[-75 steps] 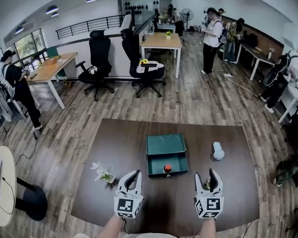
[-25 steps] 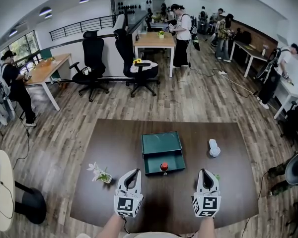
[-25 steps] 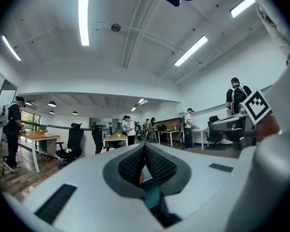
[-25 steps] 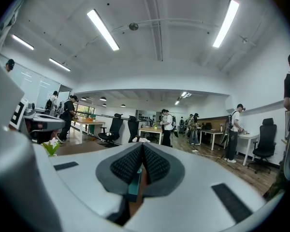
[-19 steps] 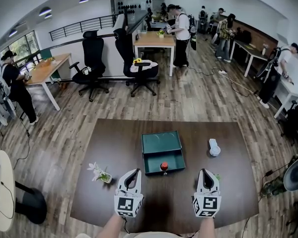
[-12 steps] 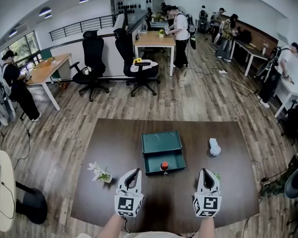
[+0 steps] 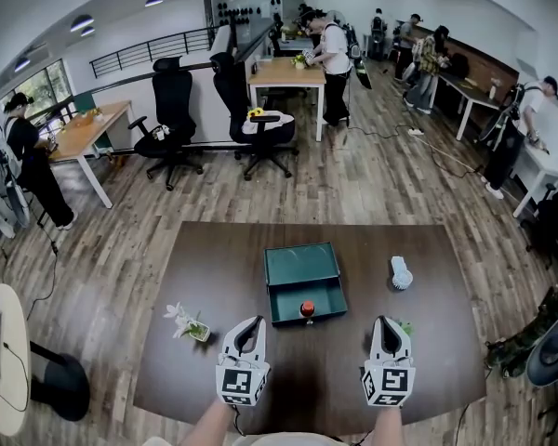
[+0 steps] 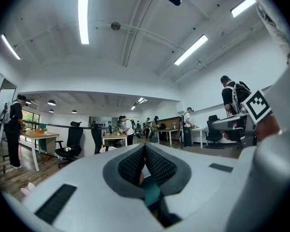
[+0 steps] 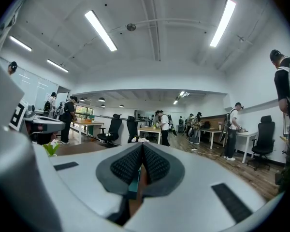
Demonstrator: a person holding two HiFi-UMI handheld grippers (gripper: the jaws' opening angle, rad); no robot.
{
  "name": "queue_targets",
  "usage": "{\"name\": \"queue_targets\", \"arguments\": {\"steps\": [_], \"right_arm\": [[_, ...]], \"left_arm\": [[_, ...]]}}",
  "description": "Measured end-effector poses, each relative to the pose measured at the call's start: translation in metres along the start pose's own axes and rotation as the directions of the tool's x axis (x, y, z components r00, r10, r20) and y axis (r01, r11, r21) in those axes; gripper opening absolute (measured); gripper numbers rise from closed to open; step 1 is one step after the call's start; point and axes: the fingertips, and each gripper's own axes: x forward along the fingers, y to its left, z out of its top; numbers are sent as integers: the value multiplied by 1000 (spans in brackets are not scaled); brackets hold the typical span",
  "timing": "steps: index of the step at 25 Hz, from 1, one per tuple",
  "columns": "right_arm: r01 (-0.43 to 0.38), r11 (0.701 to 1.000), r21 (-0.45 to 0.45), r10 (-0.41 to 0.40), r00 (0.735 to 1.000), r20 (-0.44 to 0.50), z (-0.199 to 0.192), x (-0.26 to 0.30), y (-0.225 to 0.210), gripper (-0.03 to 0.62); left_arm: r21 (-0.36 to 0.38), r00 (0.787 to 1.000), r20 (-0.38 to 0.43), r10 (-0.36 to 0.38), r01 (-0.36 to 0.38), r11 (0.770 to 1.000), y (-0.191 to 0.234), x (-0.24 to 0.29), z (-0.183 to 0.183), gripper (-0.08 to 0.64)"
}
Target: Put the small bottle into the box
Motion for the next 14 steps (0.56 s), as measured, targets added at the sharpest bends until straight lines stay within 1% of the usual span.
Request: {"name": "queue_targets", "arguments": {"steps": [14], "right_arm": [[1,1000,-8,-1,1000,-8,-5,-2,-1,0]], "left_arm": [[5,1000,4,-6,6,1000,-3,4,-4,2]]}}
